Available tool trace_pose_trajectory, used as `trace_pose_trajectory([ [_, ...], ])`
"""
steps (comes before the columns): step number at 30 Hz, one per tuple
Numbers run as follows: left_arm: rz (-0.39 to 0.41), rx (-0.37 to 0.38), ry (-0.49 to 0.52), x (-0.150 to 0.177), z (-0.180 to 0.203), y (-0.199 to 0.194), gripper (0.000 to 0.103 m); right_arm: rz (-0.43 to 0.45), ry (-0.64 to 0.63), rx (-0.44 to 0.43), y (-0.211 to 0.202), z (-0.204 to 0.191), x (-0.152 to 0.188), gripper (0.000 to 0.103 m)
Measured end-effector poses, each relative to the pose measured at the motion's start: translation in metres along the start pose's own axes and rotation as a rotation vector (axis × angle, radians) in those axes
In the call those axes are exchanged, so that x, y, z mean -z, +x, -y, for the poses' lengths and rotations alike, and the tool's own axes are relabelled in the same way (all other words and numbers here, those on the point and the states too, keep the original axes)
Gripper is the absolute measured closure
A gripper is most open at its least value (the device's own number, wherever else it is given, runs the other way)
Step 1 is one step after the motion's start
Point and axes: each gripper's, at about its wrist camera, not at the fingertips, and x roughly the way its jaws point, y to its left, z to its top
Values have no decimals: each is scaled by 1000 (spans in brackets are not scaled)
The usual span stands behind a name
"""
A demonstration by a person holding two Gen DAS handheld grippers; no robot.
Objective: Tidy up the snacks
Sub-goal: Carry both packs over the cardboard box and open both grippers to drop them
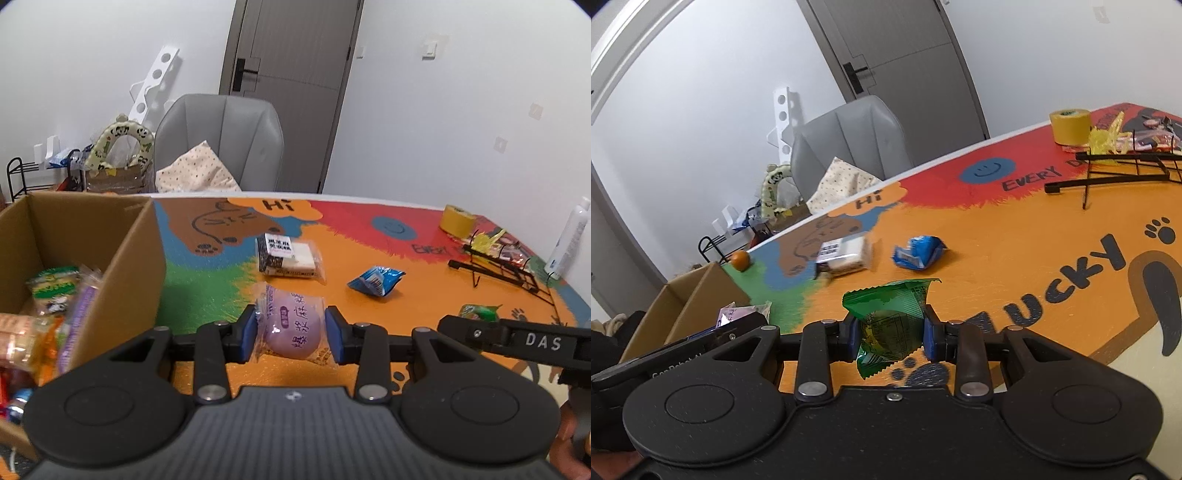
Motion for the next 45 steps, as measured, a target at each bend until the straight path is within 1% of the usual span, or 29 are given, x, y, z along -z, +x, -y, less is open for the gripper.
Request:
trace_pose_trajectory([
  [16,76,7,-24,-7,-27,-55,65,32,-53,-37,-24,-53,7,73],
  [25,107,-8,-39,-12,-46,-78,65,35,-81,-66,-26,-79,7,73],
  [35,134,-47,-60,-19,-70,-88,65,40,-127,-103,-20,-112,0,73],
  [45,150,-91,-101,-28,-102,-91,65,20,-170,-149,-4,-141,-1,73],
])
